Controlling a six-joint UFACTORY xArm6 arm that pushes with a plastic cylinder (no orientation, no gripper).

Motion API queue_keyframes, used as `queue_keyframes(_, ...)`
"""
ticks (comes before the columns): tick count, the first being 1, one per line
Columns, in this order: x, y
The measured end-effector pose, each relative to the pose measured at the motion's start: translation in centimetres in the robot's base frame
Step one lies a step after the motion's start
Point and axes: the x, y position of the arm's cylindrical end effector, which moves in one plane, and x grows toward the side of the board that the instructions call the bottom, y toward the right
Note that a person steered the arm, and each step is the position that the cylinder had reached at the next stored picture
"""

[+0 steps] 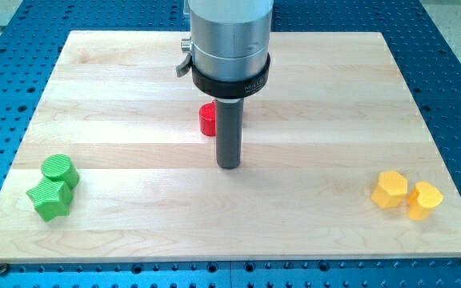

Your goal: Move the green blocks to the top left of the red blocks

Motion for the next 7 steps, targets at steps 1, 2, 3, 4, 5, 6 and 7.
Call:
queue_keyframes(1, 0.0, 0.0)
queue_keyframes(2, 0.0, -0.3)
queue_keyframes(3, 0.0, -0.3)
queue_keyframes(4, 0.1, -0.2)
queue_keyframes(5, 0.1, -0.1)
queue_keyframes(6, 0.4, -0.1)
queue_keyframes(7, 5.2, -1.7)
